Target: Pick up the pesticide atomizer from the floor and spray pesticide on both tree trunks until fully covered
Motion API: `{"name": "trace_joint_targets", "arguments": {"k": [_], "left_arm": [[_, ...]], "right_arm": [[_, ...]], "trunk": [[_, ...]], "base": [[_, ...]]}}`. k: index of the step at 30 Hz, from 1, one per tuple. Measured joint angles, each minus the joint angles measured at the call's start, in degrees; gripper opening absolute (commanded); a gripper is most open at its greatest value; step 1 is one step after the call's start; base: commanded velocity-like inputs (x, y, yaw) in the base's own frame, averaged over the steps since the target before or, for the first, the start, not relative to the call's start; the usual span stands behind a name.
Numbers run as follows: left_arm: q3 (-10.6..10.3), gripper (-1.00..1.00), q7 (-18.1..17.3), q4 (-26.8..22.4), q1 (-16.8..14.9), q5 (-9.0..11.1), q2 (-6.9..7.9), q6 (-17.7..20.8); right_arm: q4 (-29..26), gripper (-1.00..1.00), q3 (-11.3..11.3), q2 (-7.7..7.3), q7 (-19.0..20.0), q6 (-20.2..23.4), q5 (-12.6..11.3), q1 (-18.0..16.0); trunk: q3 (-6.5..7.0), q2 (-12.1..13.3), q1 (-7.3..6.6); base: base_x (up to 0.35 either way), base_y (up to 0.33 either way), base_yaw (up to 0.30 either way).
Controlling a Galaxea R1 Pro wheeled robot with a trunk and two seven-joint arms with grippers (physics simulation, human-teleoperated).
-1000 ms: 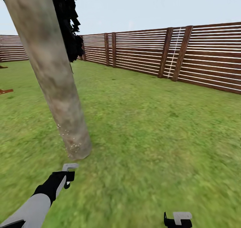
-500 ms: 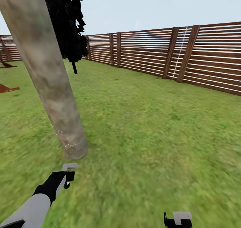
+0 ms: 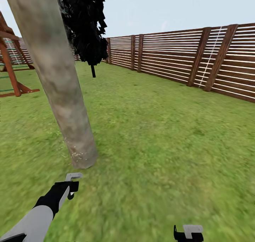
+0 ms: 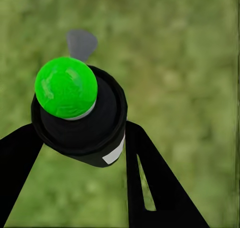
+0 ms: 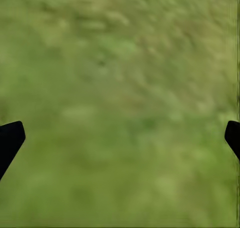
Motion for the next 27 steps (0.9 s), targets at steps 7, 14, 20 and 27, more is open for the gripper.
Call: {"name": "trace_joint_targets", "arguments": {"k": [7,14,20,27], "left_arm": [[-0.17,-1.0,-0.28,-2.83,-0.75,-0.11,0.34,2.4],[-0.37,-1.0,-0.53,-9.04,-1.86,0.09,3.25,8.92],[-6.97,-1.0,-0.44,-12.86,-5.44,0.4,-0.44,15.29],[-7.38,-1.0,-2.76,-13.38,-7.96,0.22,2.07,18.66]], "right_arm": [[-0.02,1.0,-0.07,-0.43,-0.05,0.0,-0.03,0.0],[-0.02,1.0,-0.03,-0.4,-0.03,0.0,-0.03,0.0],[-0.02,1.0,-0.04,-0.43,-0.05,0.0,-0.09,0.0],[0.0,1.0,-0.05,-0.46,-0.05,0.01,-0.12,0.0]], "trunk": [[0.0,0.0,0.0],[0.0,0.0,0.0],[0.01,0.0,0.0],[0.0,0.0,0.0]], "base": [[-0.01,-0.041,0.004],[-0.169,0.0,0.015],[-0.023,0.0,0.249],[0.0,0.0,0.066]]}}
